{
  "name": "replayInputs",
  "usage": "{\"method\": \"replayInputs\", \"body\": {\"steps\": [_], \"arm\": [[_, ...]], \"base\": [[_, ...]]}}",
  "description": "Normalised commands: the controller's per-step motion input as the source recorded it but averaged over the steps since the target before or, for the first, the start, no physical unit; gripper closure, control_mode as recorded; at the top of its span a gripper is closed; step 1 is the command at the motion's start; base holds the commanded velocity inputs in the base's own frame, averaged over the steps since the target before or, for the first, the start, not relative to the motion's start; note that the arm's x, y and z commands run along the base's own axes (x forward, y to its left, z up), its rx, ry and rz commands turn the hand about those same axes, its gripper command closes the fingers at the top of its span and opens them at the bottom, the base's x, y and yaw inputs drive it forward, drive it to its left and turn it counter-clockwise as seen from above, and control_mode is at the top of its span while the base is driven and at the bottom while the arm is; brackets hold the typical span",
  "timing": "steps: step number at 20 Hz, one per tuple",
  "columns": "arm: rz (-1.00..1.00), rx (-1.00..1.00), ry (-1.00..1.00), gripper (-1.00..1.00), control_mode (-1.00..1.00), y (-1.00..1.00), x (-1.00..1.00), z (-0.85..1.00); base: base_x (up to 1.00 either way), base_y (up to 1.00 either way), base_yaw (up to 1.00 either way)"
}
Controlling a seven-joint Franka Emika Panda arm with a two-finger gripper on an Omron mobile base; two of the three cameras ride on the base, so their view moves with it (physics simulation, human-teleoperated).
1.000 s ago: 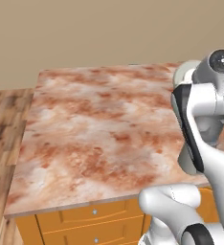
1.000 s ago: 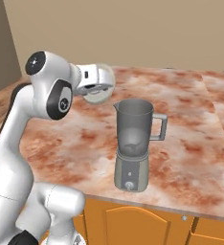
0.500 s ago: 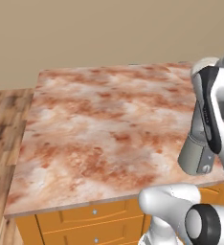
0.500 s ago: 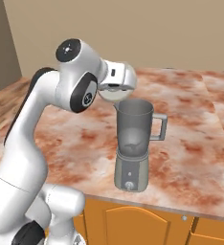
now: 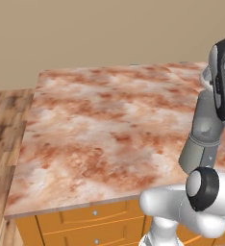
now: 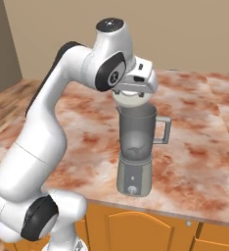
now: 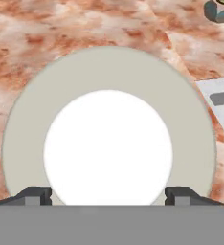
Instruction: Close the lid blender by securely placing the lid on top.
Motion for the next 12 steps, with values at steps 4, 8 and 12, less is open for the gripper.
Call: {"method": "replayInputs", "body": {"steps": [4,8,12], "arm": [[0.00,0.00,0.19,1.00,-1.00,-0.18,0.06,-0.26],[0.00,0.00,0.18,1.00,-1.00,-0.03,0.14,-0.27],[0.02,0.07,0.11,1.00,-1.00,-0.18,0.08,-0.05]], "base": [[0.00,0.00,0.00],[0.00,0.00,0.00],[0.00,0.00,0.00]]}}
